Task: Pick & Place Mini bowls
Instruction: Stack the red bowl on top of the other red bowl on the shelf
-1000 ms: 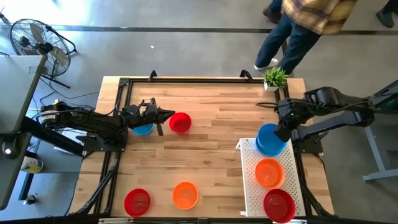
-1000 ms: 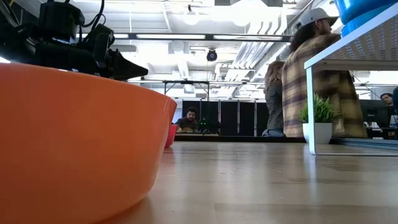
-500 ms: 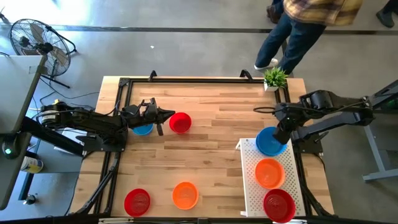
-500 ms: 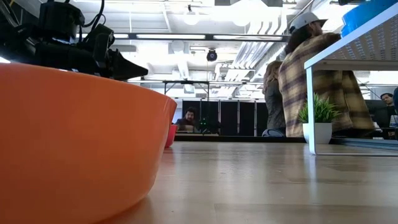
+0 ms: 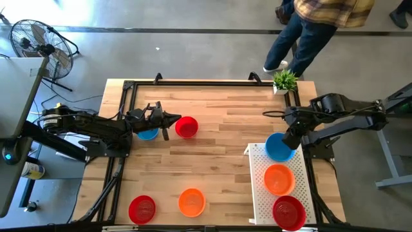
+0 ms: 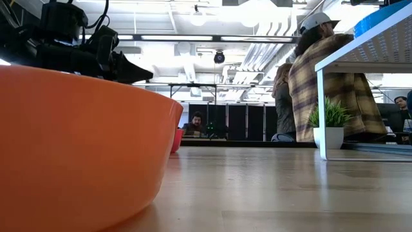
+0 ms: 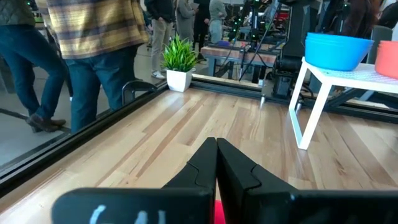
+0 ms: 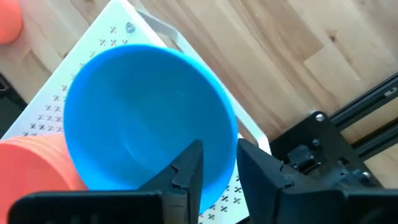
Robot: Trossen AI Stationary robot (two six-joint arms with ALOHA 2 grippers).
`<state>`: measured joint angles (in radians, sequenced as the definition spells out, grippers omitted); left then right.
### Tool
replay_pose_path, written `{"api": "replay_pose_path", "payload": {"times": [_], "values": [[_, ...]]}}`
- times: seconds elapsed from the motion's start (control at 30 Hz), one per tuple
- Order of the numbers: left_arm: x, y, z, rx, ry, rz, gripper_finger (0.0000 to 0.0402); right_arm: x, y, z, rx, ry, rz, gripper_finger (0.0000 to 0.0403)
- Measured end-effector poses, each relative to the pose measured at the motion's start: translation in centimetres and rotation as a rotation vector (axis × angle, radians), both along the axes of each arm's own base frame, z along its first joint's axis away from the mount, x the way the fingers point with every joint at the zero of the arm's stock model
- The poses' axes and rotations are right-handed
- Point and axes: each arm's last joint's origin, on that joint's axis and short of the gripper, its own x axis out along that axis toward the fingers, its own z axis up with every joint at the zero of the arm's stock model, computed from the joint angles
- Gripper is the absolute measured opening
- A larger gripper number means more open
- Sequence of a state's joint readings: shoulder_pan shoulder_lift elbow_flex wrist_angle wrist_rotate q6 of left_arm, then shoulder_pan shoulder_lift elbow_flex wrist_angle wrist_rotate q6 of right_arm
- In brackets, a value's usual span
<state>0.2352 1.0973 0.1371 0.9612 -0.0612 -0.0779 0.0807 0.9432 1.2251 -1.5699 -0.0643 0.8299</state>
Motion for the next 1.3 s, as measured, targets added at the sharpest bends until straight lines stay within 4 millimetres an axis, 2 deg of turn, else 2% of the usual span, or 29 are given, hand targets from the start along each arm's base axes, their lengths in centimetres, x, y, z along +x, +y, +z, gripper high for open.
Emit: {"api": "replay_pose_path", "payload": {"times": [0.2, 0.37, 0.47, 0.63, 0.8, 0.9, 1.03, 1.2, 1.3], "values": [[0.3, 0.1, 0.2, -0.042, 0.006, 0.0, 0.0, 0.5, 0.2, 0.2, 0.029, -0.067, 0.062, 0.0064], [1.8, 0.4, 1.2, -0.107, 0.11, 0.007, 0.0, 2.0, 0.1, 0.9, -0.062, -0.262, 0.256, 0.0013], [2.7, 0.7, 2.2, -0.131, 0.178, 0.041, 0.0, 3.5, -0.2, 0.9, -0.124, -0.411, 0.378, 0.0007], [3.2, 1.7, 3.3, -0.233, 0.248, 0.095, 0.0, 6.2, -1.1, -1.5, -0.152, -0.628, 0.574, 0.0002], [2.9, 3.4, 3.7, -0.393, 0.3, 0.15, 0.0003, 7.9, -2.7, -4.6, -0.189, -0.752, 0.619, 0.0002], [2.9, 4.4, 3.4, -0.455, 0.38, 0.211, 0.0021, 8.3, -3.5, -5.5, -0.239, -0.781, 0.626, 0.0003], [2.8, 5.5, 3.4, -0.513, 0.467, 0.237, 0.007, 8.3, -4.4, -5.6, -0.293, -0.791, 0.617, 0.0002], [3.5, 6.2, 1.5, -0.559, 0.577, 0.204, 0.0135, 8.2, -5.2, -5.5, -0.338, -0.801, 0.608, 0.0002], [3.6, 6.4, 0.7, -0.599, 0.619, 0.179, 0.0149, 8.1, -5.5, -5.5, -0.35, -0.798, 0.604, 0.0001]]}}
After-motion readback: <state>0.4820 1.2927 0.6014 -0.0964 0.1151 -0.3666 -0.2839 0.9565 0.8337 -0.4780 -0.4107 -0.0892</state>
